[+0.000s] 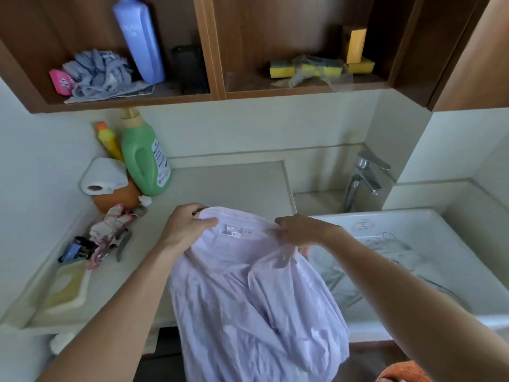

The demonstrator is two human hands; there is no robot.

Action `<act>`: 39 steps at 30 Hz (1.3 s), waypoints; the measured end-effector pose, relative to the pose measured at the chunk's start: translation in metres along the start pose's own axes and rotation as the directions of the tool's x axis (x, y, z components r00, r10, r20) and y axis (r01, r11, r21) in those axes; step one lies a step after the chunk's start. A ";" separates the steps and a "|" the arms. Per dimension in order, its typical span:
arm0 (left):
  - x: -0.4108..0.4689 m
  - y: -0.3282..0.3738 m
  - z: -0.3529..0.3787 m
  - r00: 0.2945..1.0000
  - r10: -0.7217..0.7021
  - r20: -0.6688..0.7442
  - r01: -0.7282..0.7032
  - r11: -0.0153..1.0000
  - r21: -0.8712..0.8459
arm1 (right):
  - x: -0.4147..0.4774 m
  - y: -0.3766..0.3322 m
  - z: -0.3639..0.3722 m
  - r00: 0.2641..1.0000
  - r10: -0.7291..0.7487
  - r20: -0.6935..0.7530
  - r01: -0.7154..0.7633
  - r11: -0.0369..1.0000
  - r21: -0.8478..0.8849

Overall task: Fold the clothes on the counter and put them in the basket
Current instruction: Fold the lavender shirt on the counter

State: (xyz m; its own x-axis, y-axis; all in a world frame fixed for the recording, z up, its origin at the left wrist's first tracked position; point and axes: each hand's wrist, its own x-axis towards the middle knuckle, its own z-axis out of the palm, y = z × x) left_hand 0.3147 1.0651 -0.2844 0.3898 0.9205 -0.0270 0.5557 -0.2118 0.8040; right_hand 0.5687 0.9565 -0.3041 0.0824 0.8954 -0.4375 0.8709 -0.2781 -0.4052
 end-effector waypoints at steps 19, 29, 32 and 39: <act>0.018 0.064 -0.201 0.671 0.077 -0.737 -0.220 0.970 -0.099 | -0.047 -0.185 -0.140 0.602 -0.495 -0.627 0.621 0.784 -0.021; 0.047 0.046 -0.158 0.939 0.079 -0.333 -0.035 0.990 0.135 | -0.010 -0.120 -0.133 0.811 -0.283 -0.511 0.290 0.955 -0.068; 0.043 0.041 -0.144 0.955 0.119 -0.272 -0.065 0.978 0.197 | -0.008 -0.107 -0.123 0.844 -0.293 -0.450 0.307 0.951 -0.044; 0.019 0.040 -0.137 0.938 0.183 -0.296 -0.133 0.975 0.180 | -0.010 -0.113 -0.092 0.889 -0.295 -0.350 0.295 0.954 -0.055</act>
State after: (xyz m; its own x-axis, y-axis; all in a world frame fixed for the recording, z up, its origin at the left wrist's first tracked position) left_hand 0.2436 1.1192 -0.1714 0.2500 0.9215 0.2971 0.6220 -0.3881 0.6801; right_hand 0.5139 1.0110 -0.1799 -0.0142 0.9998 0.0118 0.8818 0.0181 -0.4712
